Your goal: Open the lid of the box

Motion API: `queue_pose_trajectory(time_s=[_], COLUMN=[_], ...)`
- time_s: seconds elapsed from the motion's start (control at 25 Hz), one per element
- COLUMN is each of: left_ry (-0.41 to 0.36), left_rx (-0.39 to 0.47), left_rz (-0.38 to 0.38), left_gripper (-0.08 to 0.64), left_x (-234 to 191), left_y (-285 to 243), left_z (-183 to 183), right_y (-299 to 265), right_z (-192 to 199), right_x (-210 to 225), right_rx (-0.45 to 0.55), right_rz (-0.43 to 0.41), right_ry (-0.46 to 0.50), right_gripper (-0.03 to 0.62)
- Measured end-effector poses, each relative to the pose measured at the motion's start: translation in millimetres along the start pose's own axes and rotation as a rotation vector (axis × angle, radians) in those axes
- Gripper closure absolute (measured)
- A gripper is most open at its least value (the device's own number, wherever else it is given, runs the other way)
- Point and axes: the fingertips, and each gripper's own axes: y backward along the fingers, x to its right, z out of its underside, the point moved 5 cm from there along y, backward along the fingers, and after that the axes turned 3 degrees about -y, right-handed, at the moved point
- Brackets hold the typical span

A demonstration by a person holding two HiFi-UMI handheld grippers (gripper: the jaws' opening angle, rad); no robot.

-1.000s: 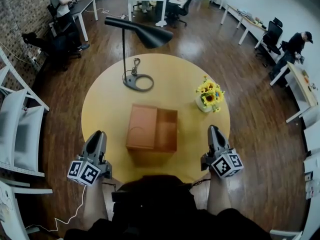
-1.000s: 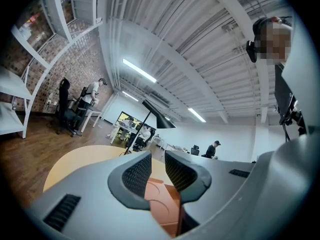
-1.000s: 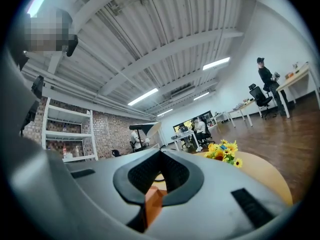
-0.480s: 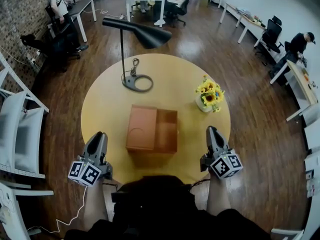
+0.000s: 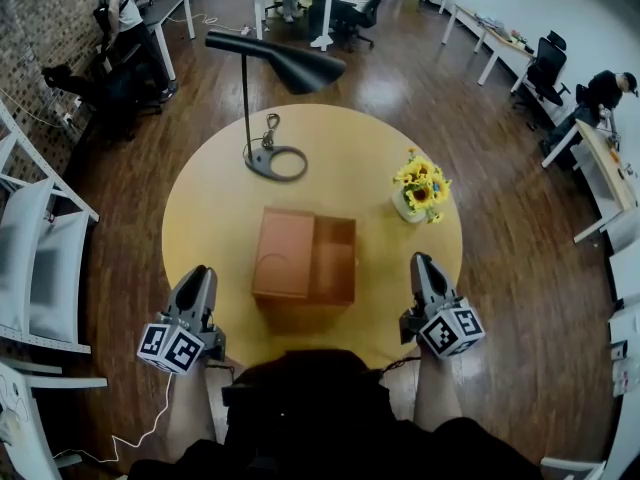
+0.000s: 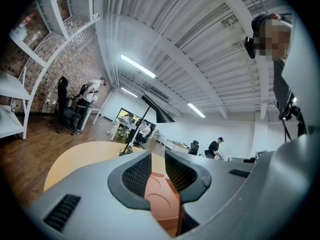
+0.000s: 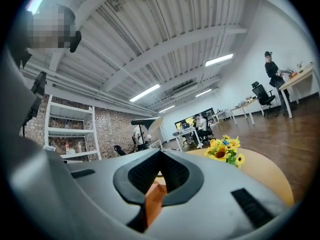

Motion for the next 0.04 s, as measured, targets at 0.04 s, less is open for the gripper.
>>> queue_pose_trajectory(time_s=[0.04], left_ry=[0.0], left_rx=[-0.003], left_rz=[-0.001], left_gripper=[0.482], left_x=[-0.3], left_y=[0.1], left_z=[0.7], right_y=[-0.3], right_z=[0.3], right_x=[-0.2], right_rx=[-0.004], right_rz=[0.0], right_ry=[0.001], right_gripper=[0.591])
